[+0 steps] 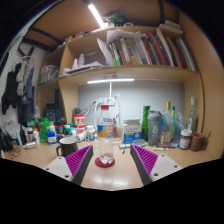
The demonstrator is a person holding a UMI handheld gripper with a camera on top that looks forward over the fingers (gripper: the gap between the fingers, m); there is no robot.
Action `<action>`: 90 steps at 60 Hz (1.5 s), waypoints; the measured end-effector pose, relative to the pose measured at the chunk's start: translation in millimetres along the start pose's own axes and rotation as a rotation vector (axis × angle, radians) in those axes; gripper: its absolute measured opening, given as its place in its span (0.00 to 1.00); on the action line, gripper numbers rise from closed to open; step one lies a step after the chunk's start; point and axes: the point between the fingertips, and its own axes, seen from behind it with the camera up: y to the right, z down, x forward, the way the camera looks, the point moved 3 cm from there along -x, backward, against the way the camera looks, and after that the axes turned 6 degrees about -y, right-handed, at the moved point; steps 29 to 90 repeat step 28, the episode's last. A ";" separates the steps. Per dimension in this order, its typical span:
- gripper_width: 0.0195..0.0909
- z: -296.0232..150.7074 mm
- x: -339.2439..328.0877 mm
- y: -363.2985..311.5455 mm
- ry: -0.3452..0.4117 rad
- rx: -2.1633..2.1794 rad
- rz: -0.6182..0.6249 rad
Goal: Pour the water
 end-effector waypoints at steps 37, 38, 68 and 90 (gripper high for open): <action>0.90 27.7 -154.9 -1.4 0.029 0.086 -0.078; 0.90 27.7 -154.9 -1.4 0.029 0.086 -0.078; 0.90 27.7 -154.9 -1.4 0.029 0.086 -0.078; 0.90 27.7 -154.9 -1.4 0.029 0.086 -0.078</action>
